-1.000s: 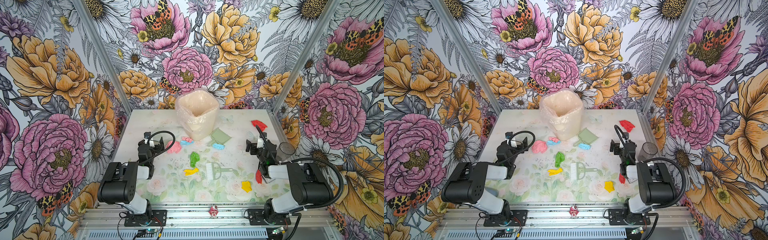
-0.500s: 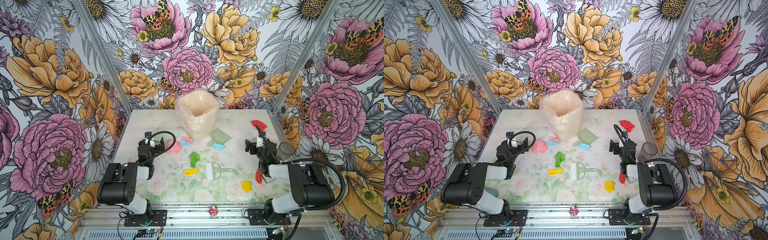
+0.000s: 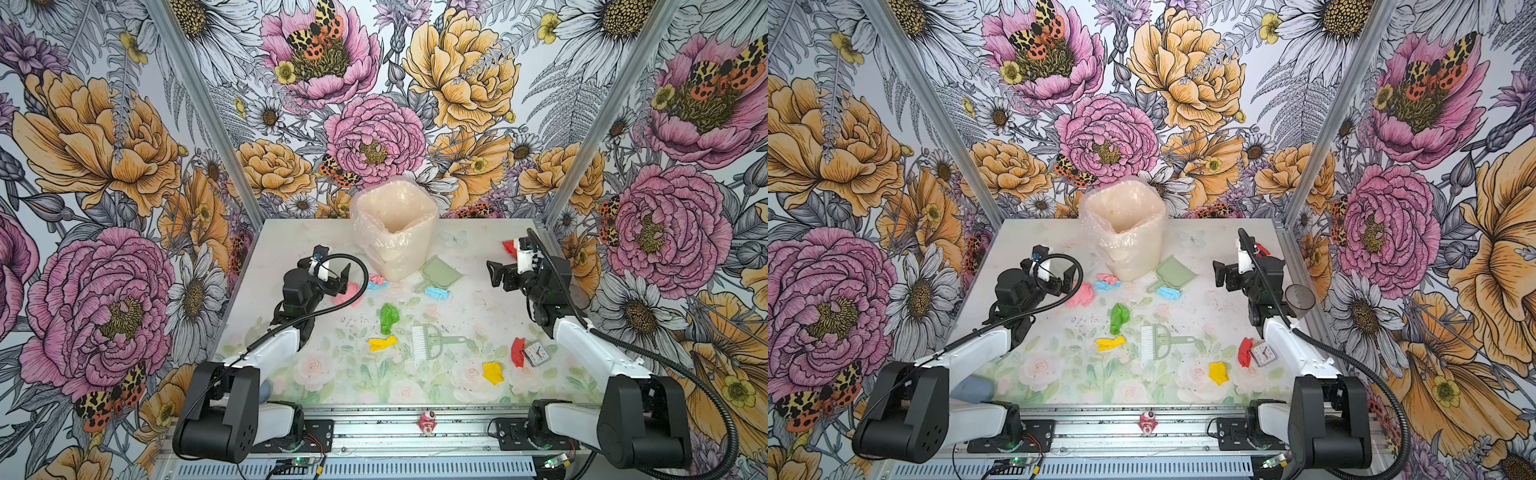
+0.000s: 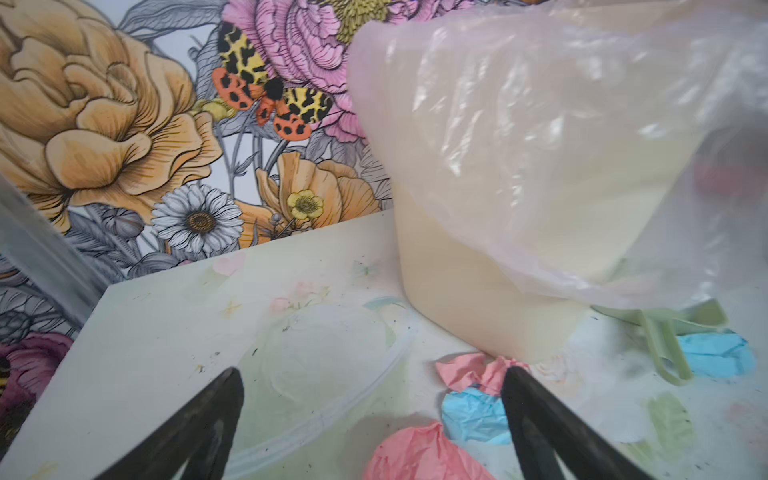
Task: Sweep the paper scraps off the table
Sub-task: 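Reach the left gripper toward the green hand brush while the right arm lifts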
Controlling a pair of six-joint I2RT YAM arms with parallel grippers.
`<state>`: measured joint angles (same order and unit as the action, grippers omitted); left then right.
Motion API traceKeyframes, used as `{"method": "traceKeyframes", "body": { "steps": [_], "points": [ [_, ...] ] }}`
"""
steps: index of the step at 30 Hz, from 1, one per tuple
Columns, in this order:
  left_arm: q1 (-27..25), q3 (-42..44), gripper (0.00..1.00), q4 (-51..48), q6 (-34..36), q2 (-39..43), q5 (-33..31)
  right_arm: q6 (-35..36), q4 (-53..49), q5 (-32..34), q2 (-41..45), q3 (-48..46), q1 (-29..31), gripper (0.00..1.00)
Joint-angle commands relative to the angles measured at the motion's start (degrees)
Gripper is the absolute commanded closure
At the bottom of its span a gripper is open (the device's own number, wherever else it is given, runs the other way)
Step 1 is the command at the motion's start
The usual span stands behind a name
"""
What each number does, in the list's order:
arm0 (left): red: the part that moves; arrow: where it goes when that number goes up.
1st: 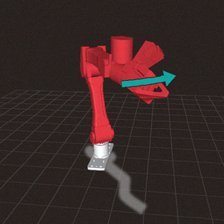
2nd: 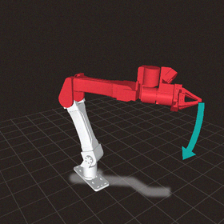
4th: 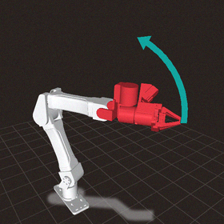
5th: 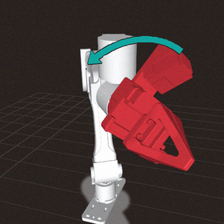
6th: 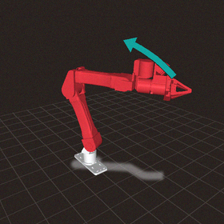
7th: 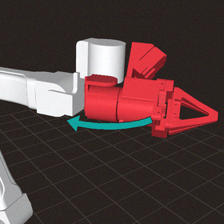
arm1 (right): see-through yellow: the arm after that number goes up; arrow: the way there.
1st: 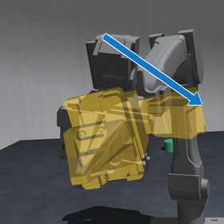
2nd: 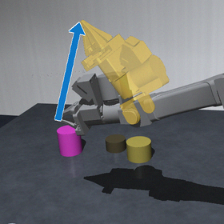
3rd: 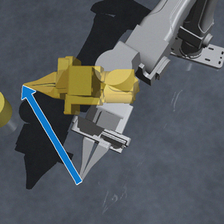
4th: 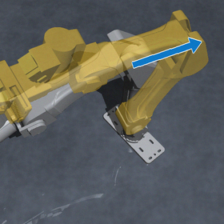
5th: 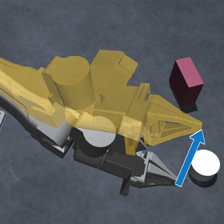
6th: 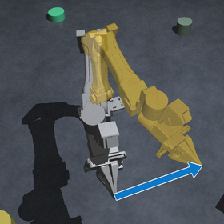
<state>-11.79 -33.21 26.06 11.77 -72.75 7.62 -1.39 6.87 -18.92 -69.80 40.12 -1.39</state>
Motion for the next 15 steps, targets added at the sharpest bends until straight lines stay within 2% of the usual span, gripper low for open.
{"method": "traceKeyframes", "body": {
  "steps": [1, 7, 10, 15],
  "points": [
    [-6.2, -2.1, 0.01, -11.8, 4.6, 1.5, 2.9, 0.6, -12.3, -7.1, 2.2, 1.8, 0.6, 0.00],
    [-19.7, -6.5, 0.01, -22.1, 10.0, 0.9, -0.2, 1.4, -15.7, -13.9, 3.8, 1.6, 1.4, 0.00],
    [-24.7, -8.3, 0.01, -24.5, 11.2, 0.7, -1.4, 0.7, -15.8, -13.0, 3.0, 1.7, 2.0, 0.00],
    [-29.8, -11.7, 0.01, -28.8, 11.9, -0.8, -2.0, 0.0, -16.1, -11.0, 2.4, 1.4, 2.5, 0.01]
  ]
}}
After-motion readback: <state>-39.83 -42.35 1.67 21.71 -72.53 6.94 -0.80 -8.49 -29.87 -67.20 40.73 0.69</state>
